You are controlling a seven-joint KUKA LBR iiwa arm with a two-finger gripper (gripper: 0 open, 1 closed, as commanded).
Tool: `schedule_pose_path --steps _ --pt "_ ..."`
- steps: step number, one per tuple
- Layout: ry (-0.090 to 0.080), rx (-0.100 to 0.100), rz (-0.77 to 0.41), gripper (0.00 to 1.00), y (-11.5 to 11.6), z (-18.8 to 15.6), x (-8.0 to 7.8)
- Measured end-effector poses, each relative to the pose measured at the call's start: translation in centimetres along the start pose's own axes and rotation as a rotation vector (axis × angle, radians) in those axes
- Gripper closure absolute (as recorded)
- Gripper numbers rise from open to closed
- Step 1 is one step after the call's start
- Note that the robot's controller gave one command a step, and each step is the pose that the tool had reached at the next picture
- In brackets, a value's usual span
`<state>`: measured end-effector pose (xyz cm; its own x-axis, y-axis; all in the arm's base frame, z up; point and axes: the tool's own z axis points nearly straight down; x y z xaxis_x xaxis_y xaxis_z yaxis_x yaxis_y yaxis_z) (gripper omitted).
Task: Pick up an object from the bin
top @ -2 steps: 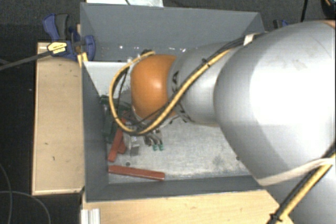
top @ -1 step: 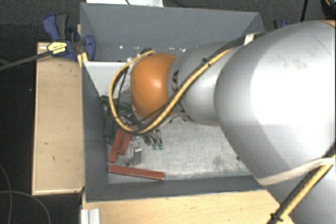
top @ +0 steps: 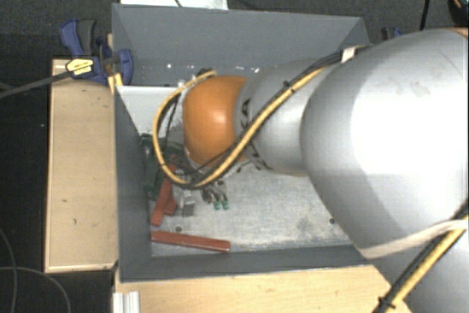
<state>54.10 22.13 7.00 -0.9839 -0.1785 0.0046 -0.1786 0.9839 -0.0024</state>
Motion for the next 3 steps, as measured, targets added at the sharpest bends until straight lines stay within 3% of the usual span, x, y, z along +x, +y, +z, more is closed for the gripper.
schedule_pose_path --steps 1,2,3 --pt "-0.005 -0.002 -0.002 0.00 0.1 0.0 -0.1" --pt "-0.012 0.001 0.070 0.00 -8.1 -0.1 -4.1" --pt "-0.008 -0.003 0.059 1.00 -7.4 -0.1 -3.8"
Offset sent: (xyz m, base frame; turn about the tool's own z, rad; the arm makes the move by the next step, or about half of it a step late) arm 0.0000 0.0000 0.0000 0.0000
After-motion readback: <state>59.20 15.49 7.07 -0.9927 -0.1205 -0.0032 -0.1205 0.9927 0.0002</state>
